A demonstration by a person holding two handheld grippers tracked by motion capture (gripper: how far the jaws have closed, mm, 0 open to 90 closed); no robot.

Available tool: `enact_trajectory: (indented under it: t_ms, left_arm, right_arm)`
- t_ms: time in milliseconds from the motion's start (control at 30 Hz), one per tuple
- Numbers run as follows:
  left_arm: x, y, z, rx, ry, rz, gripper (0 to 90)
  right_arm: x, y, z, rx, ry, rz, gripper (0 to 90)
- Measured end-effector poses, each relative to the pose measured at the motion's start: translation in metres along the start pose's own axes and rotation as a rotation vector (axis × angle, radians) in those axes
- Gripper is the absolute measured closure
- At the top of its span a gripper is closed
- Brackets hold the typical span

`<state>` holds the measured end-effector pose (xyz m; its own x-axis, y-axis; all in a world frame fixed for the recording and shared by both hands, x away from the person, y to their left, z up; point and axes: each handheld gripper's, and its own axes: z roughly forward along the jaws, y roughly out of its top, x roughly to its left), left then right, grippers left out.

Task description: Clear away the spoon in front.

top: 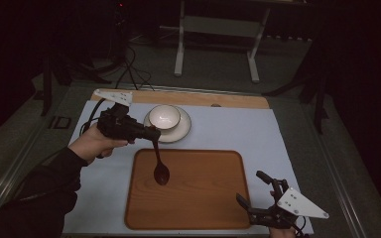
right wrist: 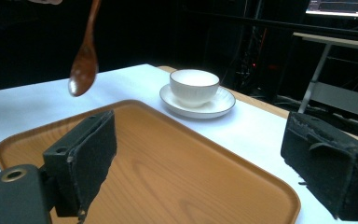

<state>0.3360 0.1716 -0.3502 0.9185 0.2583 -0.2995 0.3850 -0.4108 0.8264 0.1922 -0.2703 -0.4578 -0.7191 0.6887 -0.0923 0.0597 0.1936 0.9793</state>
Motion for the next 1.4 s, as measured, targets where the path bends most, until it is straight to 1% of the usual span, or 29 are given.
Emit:
enact_trajectory:
  t_ms: [33,67,100,133,167,200,233,267,300,333,400,467,533,567,633,667,733,767,800,833,867,900,933,967,1167,1267,1333,1367,1400]
  left_arm:
    - [0.000,-0.001,0.001,0.002,-0.014,-0.006,83.9]
    - [-0.001,-0.002,0.003,0.013,-0.025,0.003,83.9]
    - [-0.001,-0.004,0.005,0.018,-0.021,0.004,83.9]
    - [-0.001,-0.006,0.007,0.030,-0.039,-0.004,83.9]
    - [-0.002,-0.007,0.010,0.039,-0.038,0.005,83.9]
    - [-0.002,-0.009,0.012,0.049,-0.042,0.000,83.8]
    - [-0.002,-0.011,0.015,0.062,-0.057,0.005,83.9]
    - [-0.002,-0.013,0.017,0.069,-0.055,0.010,83.9]
    - [-0.002,-0.014,0.019,0.078,-0.071,0.006,83.8]
    - [-0.002,-0.016,0.021,0.089,-0.076,0.014,83.9]
    - [-0.002,-0.018,0.023,0.093,-0.076,0.013,83.8]
    - [-0.001,-0.024,0.031,0.116,-0.109,0.012,83.8]
    - [-0.001,-0.026,0.033,0.115,-0.105,0.014,83.9]
    - [0.000,-0.028,0.035,0.113,-0.109,0.003,83.9]
    - [0.001,-0.032,0.039,0.117,-0.108,0.008,83.8]
    - [0.002,-0.034,0.041,0.121,-0.127,0.001,83.8]
    - [0.004,-0.038,0.045,0.126,-0.123,0.000,83.8]
    - [0.005,-0.040,0.048,0.134,-0.138,-0.002,83.8]
    - [0.005,-0.040,0.048,0.134,-0.138,-0.002,83.9]
    - [0.007,-0.046,0.055,0.138,-0.144,-0.005,83.8]
    - [0.007,-0.046,0.055,0.138,-0.144,-0.005,83.8]
    - [0.008,-0.048,0.057,0.136,-0.142,-0.016,83.8]
    - [0.009,-0.050,0.059,0.138,-0.156,-0.019,83.8]
    - [0.010,-0.051,0.061,0.134,-0.150,-0.021,83.8]
    - [0.016,-0.063,0.071,0.141,-0.170,-0.053,83.8]
    - [0.019,-0.068,0.076,0.143,-0.183,-0.061,83.7]
    - [0.020,-0.072,0.079,0.148,-0.180,-0.058,83.7]
    - [0.022,-0.073,0.081,0.151,-0.195,-0.068,83.6]
    - [0.023,-0.075,0.081,0.144,-0.196,-0.071,83.6]
  right_arm:
    - [0.000,0.000,0.000,0.001,-0.001,-0.001,10.5]
    - [0.000,0.000,0.000,0.002,0.000,0.000,10.5]
    - [0.000,0.000,0.000,0.001,0.001,-0.001,10.5]
    - [0.000,0.000,0.000,0.001,0.002,0.000,10.5]
    - [0.000,0.000,0.000,0.000,0.004,0.000,10.5]
    - [0.000,0.000,0.000,0.000,0.004,0.000,10.5]
    - [0.000,0.000,0.000,0.000,0.005,0.000,10.5]
    - [0.000,0.000,0.000,0.000,0.006,-0.001,10.5]
    - [0.000,0.000,0.001,0.001,0.006,-0.002,10.5]
    - [0.000,0.000,0.001,0.002,0.007,-0.001,10.5]
    - [0.000,0.000,0.001,0.002,0.007,-0.001,10.5]
    - [0.000,-0.001,0.001,0.003,0.006,-0.001,10.5]
    - [0.000,-0.001,0.001,0.005,0.007,0.000,10.5]
    - [0.000,-0.001,0.001,0.005,0.007,0.000,10.5]
    - [0.000,-0.001,0.001,0.005,0.008,0.002,10.5]
    - [0.000,-0.001,0.001,0.005,0.008,0.001,10.5]
    - [0.000,-0.001,0.001,0.005,0.009,0.001,10.5]
    - [0.000,-0.001,0.001,0.006,0.009,0.000,10.5]
    - [0.000,-0.001,0.001,0.006,0.009,0.000,10.5]
    - [0.000,-0.001,0.001,0.009,0.008,0.000,10.5]
    - [0.000,-0.001,0.001,0.009,0.007,0.000,10.5]
    - [0.000,-0.001,0.001,0.009,0.009,0.000,10.6]
    - [0.000,-0.002,0.001,0.010,0.007,0.000,10.6]
    - [0.000,-0.002,0.001,0.010,0.007,0.000,10.6]
    - [0.000,-0.002,0.002,0.017,0.012,0.000,10.6]
    - [0.000,-0.002,0.002,0.019,0.013,0.000,10.6]
    - [0.000,-0.003,0.002,0.020,0.012,0.000,10.8]
    - [0.000,-0.003,0.002,0.018,0.011,0.000,10.8]
    - [0.000,-0.003,0.002,0.020,0.012,-0.001,10.8]
